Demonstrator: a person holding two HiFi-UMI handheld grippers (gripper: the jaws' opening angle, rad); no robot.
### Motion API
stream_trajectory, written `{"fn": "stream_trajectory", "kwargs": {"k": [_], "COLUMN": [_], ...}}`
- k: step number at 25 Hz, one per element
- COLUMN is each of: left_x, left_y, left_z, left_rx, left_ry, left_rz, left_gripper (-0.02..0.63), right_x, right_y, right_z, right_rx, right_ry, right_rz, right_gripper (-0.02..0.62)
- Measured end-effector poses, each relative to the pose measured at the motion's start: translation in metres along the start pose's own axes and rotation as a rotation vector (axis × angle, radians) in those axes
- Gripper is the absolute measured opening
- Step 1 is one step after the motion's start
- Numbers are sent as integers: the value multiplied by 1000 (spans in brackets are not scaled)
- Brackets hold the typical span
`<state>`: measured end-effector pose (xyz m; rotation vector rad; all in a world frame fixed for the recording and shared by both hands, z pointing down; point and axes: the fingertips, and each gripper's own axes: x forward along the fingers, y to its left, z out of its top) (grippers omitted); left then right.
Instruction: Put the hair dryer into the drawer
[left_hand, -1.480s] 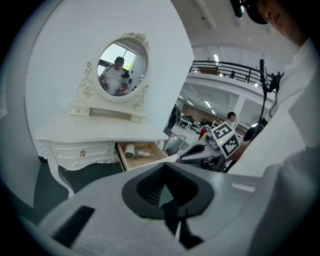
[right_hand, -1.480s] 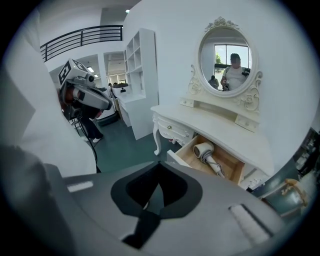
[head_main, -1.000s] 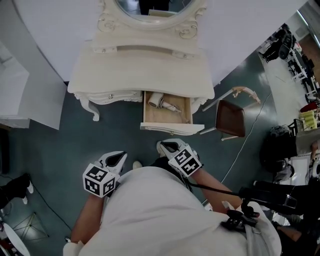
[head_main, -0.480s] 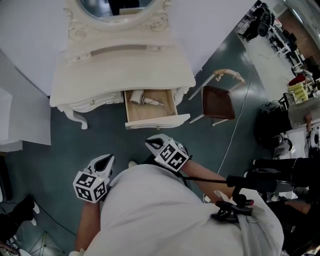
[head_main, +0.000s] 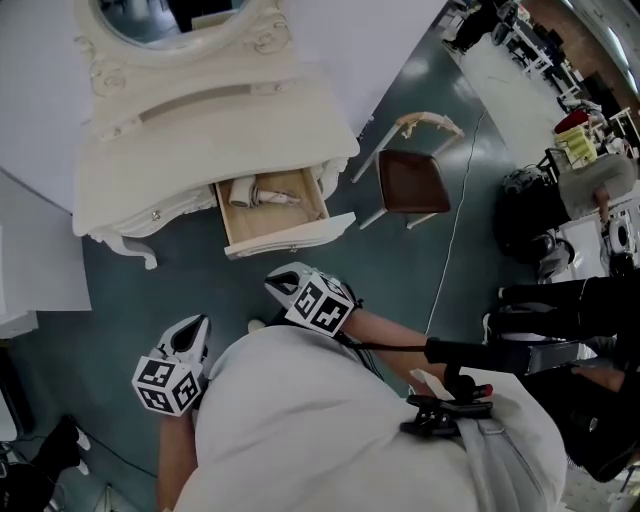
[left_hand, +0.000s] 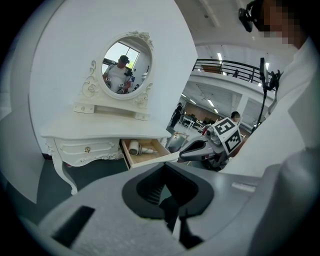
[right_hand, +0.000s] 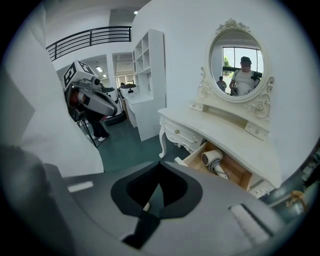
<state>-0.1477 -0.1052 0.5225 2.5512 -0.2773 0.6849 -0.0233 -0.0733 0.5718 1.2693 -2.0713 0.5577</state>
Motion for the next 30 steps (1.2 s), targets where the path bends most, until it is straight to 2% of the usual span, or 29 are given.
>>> {"fn": "stream_trajectory", "kwargs": {"k": [16,25,30], "left_x": [31,66,103], "left_y": [0,3,-1], "left_z": [10,34,58], "left_rx": [-7,-2,16], "left_ry": [42,66,72], "left_rz": [-20,-22,-55], "left_gripper": [3,3,3], "right_x": [3,3,-6], "right_y": [-22,-59,-98], "right_z": [-7,-12,-24], "right_rx": [-5,5,23], "right_ry": [-2,-5,11], "right_rz": [20,28,2], "right_gripper": [0,0,0]}}
